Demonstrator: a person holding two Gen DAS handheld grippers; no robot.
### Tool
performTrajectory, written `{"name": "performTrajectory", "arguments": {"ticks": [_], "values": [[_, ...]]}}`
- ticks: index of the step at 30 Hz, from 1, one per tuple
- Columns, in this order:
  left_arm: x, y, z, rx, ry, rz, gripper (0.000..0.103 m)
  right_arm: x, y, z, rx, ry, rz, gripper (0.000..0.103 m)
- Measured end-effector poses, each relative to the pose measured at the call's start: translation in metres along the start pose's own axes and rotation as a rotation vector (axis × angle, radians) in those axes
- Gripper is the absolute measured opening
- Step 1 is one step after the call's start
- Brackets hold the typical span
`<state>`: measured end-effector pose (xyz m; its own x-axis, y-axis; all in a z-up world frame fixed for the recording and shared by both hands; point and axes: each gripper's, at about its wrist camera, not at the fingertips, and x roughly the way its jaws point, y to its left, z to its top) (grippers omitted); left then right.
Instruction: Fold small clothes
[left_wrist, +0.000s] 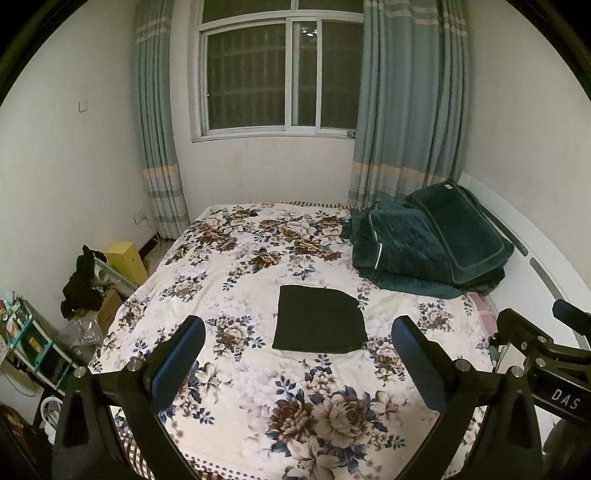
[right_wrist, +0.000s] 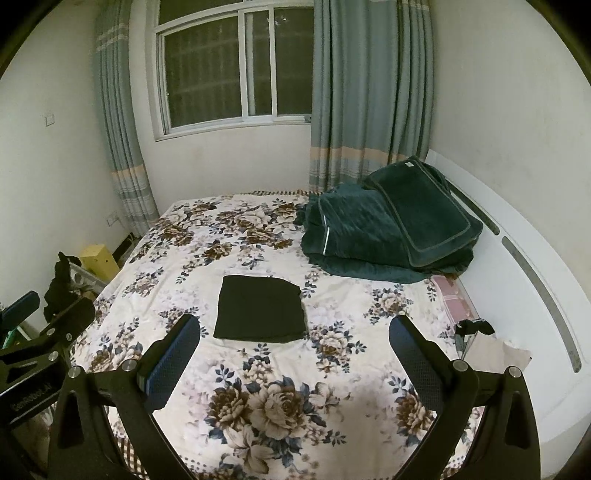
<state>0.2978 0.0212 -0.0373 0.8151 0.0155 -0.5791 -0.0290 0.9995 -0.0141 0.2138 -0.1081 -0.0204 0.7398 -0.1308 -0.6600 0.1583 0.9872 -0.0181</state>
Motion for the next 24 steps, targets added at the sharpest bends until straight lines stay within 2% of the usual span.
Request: {"name": "performTrajectory", "arguments": {"ticks": [24], "values": [[-0.012,-0.003,0.007,-0.009,-0.022,0.047,0.103,-0.002,0.002,0.003,0.004,-0.006,0.003,0.103]]}}
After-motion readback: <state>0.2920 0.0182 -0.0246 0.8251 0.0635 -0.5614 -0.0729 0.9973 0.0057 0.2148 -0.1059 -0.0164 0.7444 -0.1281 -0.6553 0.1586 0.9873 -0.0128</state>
